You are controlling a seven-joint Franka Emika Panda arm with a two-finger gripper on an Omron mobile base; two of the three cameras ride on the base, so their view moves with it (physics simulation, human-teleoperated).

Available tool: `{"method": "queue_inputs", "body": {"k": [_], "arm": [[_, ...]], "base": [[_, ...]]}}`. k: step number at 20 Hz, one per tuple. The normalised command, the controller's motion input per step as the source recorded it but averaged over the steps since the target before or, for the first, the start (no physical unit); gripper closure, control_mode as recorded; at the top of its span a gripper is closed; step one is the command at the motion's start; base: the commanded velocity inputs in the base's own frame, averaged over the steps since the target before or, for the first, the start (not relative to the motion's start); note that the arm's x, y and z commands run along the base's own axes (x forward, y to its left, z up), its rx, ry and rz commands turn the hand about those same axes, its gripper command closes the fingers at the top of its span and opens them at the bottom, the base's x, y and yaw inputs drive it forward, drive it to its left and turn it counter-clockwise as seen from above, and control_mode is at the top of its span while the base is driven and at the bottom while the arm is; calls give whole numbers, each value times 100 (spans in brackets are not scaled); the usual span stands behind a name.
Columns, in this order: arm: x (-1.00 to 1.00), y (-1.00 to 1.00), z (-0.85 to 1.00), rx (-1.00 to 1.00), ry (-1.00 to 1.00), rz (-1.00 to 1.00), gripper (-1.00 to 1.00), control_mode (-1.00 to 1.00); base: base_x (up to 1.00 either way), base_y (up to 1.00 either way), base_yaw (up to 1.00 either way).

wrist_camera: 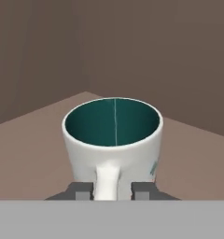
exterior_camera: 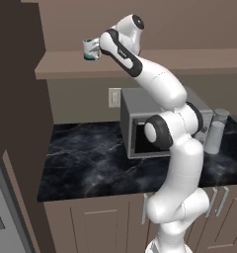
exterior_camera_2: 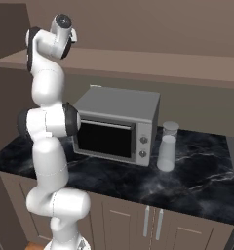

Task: There is a tray on the dining counter. Grab the cup, mug, and pitcher and place them on the tray. The pitcher may be placed next to the tray if it cannot fit the tray.

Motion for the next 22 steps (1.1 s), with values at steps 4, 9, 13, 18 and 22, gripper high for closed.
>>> {"method": "queue_inputs", "body": {"k": [4,9,13,18,22], "arm": [[0,21,0,0,0,0,100,-100],[0,7,0,-1,0,0,100,-100],[0,1,0,0,0,0,100,-100],[0,0,-5,0,0,0,100,-100],[-1,-3,-5,1,-2,0,100,-100]], "base": [[0,0,0],[0,0,0],[0,0,0],[0,0,0],[0,0,0]]}}
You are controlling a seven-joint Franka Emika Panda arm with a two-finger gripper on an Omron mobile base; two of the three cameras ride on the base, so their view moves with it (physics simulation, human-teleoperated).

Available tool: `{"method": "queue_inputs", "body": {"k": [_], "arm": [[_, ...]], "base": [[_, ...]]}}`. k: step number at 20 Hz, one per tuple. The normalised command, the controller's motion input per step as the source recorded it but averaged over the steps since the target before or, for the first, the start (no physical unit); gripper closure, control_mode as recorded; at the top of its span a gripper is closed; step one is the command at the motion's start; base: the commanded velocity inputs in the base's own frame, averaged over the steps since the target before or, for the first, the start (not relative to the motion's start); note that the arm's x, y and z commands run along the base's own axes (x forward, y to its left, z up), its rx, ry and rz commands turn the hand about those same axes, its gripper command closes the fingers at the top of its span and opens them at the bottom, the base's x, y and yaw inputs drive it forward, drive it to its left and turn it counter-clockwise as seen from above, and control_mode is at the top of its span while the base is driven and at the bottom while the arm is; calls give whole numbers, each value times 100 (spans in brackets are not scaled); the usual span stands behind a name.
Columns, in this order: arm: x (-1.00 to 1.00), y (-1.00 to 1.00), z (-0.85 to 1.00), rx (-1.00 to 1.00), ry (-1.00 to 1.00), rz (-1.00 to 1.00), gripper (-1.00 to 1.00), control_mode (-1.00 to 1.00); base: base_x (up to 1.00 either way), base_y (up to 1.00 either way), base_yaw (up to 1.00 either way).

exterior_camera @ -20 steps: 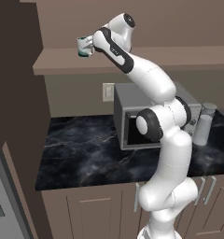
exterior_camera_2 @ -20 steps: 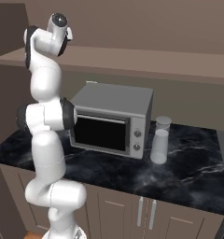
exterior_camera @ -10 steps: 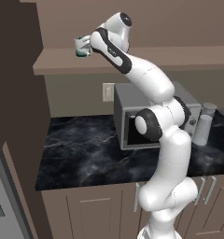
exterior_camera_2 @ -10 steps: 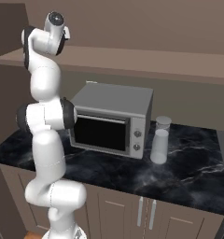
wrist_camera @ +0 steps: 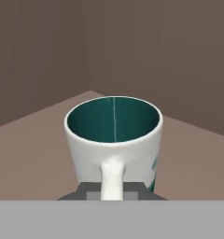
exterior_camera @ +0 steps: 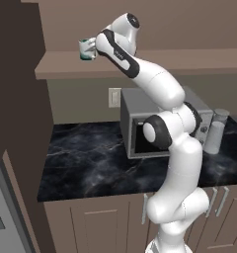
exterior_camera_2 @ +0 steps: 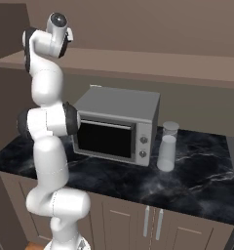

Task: There is a tray on the dining counter. Grab the cup, mug, and pitcher and place them on the tray. The pitcher may be placed next to the tray if it cannot fit the tray.

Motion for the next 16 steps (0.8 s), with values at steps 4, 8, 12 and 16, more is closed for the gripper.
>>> {"method": "queue_inputs", "body": {"k": [4,8,12,16], "arm": [[-8,-16,0,1,-5,0,100,-100],[-9,-24,0,1,-7,-2,100,-100],[-24,-33,0,0,-1,-2,100,-100],[-35,-43,0,0,0,-5,100,-100]], "base": [[0,0,0],[0,0,0],[0,0,0],[0,0,0]]}}
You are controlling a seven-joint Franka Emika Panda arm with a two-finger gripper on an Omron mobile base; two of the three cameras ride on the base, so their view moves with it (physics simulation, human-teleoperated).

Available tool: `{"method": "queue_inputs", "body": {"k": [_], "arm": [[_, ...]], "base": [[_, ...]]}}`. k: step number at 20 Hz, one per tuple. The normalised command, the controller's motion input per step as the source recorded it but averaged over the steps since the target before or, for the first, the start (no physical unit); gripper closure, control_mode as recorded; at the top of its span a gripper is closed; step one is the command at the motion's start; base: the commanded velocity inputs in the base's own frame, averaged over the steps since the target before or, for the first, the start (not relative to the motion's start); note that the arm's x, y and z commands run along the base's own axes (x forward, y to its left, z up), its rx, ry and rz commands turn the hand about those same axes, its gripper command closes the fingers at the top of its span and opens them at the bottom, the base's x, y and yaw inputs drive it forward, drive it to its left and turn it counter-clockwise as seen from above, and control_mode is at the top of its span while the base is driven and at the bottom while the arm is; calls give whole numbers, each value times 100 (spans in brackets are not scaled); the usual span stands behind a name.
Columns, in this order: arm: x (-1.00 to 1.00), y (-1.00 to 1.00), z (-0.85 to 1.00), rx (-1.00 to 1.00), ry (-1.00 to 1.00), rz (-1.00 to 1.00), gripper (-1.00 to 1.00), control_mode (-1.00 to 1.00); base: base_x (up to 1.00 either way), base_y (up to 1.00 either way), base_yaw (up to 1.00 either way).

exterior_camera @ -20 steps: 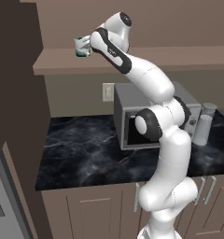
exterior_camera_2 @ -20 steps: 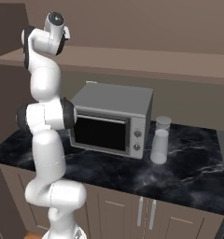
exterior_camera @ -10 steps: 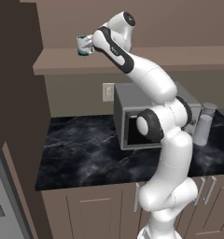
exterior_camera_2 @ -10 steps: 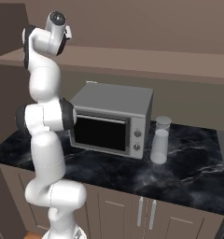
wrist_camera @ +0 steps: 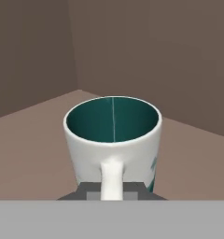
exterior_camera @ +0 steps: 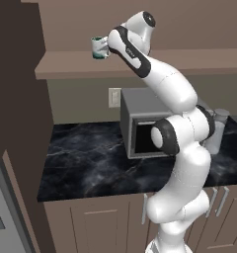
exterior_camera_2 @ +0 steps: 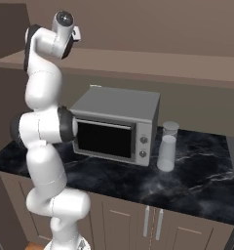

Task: There is a tray on the dining counter. Grab the cup, mug, and pitcher and place them on the tray. The pitcher may be placed next to the tray if it cannot fit the tray.

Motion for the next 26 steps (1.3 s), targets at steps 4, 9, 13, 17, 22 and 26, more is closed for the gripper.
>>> {"method": "queue_inputs", "body": {"k": [4,9,13,17,22,26], "arm": [[-37,-44,2,0,0,-1,100,-100],[-63,-48,2,0,0,0,100,-100],[-77,-52,0,0,0,0,100,-100],[-81,-47,0,0,0,-2,100,-100],[-93,-39,0,0,0,-5,100,-100],[-99,-21,0,0,0,-10,100,-100]], "base": [[0,0,0],[0,0,0],[0,0,0],[0,0,0],[0,0,0],[0,0,0]]}}
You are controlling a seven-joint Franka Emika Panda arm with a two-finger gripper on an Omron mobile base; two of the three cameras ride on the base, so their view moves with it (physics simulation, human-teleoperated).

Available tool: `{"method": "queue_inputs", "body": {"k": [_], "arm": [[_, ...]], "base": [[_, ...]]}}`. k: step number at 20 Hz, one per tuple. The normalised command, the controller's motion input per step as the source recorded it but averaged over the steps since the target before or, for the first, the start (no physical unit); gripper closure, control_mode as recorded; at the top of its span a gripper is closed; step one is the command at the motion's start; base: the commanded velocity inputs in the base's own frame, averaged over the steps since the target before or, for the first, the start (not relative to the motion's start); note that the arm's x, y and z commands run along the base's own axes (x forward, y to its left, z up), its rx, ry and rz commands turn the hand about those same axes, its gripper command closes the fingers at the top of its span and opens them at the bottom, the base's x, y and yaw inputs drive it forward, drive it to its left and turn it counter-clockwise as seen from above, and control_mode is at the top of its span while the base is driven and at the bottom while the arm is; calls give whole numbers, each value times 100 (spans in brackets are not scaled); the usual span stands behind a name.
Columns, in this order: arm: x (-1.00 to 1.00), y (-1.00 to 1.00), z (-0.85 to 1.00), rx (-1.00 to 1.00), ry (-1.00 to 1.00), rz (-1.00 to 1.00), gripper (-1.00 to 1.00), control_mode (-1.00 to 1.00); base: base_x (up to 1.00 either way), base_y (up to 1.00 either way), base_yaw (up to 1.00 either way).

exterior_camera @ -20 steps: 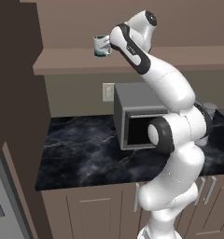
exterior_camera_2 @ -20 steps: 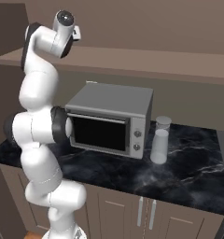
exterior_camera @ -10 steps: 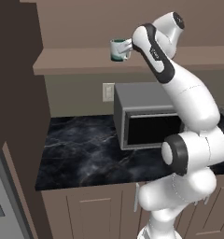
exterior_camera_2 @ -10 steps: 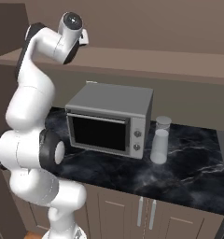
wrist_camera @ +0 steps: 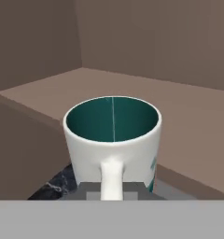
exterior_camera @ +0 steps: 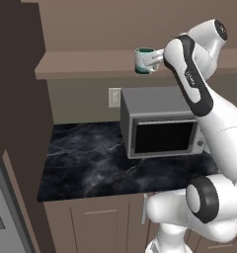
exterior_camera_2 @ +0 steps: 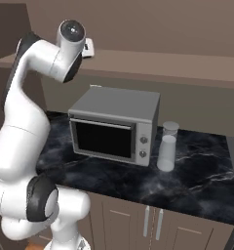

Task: There is a tray on the dining counter. Grab the cup, mug, and pitcher and place them on the tray. The pitcher may be placed next to the tray if it cannot fit the tray.

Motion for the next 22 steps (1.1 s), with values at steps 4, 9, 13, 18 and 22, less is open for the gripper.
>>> {"method": "queue_inputs", "body": {"k": [4,9,13,18,22], "arm": [[-84,-12,0,0,0,-13,100,-100],[-81,-5,0,-1,1,-14,100,-100],[-73,0,0,-1,5,-16,100,-100],[-61,0,0,-1,8,-15,100,-100],[-57,-2,0,0,9,-13,100,-100]], "base": [[0,0,0],[0,0,0],[0,0,0],[0,0,0],[0,0,0]]}}
